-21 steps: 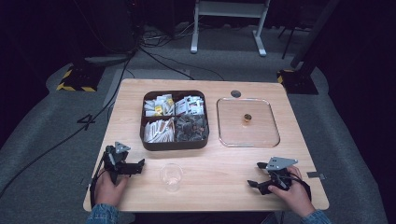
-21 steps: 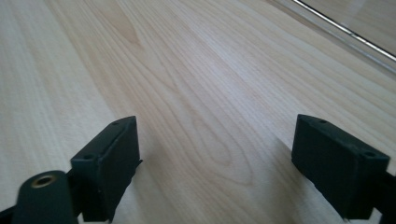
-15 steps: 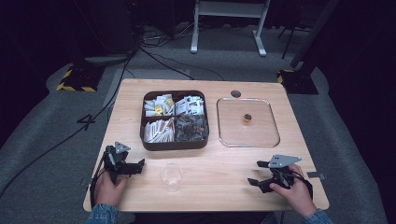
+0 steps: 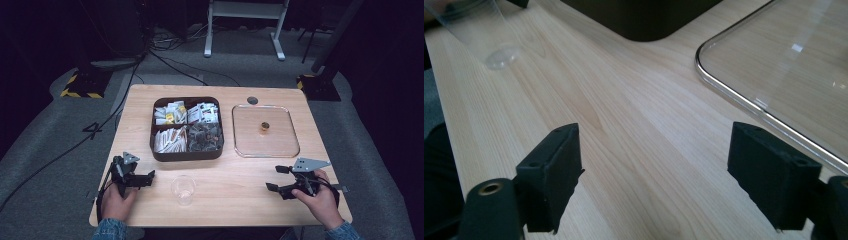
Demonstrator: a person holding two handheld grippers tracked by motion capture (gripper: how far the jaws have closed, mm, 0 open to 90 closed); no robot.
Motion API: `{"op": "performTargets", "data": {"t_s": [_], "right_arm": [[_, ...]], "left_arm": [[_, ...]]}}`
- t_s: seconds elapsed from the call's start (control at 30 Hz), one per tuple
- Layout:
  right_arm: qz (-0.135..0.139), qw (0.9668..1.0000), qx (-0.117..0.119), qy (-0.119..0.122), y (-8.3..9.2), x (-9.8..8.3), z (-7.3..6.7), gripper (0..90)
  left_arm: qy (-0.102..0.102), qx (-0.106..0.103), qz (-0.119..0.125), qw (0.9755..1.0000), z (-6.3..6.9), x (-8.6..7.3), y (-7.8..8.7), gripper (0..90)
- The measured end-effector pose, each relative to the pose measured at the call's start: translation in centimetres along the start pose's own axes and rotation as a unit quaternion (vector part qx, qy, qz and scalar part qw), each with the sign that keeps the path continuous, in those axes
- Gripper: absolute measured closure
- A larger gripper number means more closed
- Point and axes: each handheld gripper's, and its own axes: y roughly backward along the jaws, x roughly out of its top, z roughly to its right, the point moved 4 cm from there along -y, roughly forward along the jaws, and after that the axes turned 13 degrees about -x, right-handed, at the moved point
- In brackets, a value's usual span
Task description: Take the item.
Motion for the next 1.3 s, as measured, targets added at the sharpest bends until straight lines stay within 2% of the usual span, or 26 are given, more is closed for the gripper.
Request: {"op": "performTargets", "data": {"t_s": [0.17, 0.2, 0.33, 0.47, 0.67, 0.77, 0.87, 1.03, 1.3], "right_arm": [[0.011, 0.9999, 0.001, -0.003, 0.3, 1.8, -0.3, 22.5], [0.018, 0.9998, 0.001, 0.001, 0.3, 2.5, -0.3, 22.4], [0.024, 0.9997, 0.000, 0.009, 0.4, 3.6, -0.3, 22.1], [0.030, 0.9991, -0.004, 0.028, 0.3, 5.3, 0.0, 21.2], [0.039, 0.9988, -0.003, 0.031, 0.0, 6.9, 0.3, 20.8], [0.047, 0.9987, 0.003, 0.018, -0.4, 7.5, 0.6, 19.5], [0.046, 0.9988, 0.004, 0.017, -0.7, 7.7, 0.7, 18.7], [0.039, 0.9987, 0.000, 0.033, -1.8, 8.6, 1.2, 16.4], [0.044, 0.9978, 0.001, 0.050, -3.5, 10.5, 1.1, 17.0]], "left_arm": [[0.000, 0.000, 0.000, 1.0000, 0.0, 0.0, 0.0, 0.4], [0.000, 0.000, 0.000, 1.0000, 0.0, 0.0, 0.0, 0.4], [-0.001, 0.002, -0.001, 1.0000, 0.0, 0.0, 0.0, 0.4], [0.002, 0.001, 0.000, 1.0000, 0.1, -0.1, 0.1, 0.4], [0.001, 0.001, -0.001, 1.0000, 0.1, -0.2, 0.1, 0.4], [0.002, 0.001, -0.001, 1.0000, 0.1, -0.2, 0.1, 0.4], [0.001, 0.001, -0.001, 1.0000, 0.1, -0.1, 0.1, 0.4], [0.001, 0.001, -0.001, 1.0000, 0.1, -0.1, 0.1, 0.4], [0.001, 0.002, 0.000, 1.0000, 0.2, -0.2, 0.2, 0.4]]}}
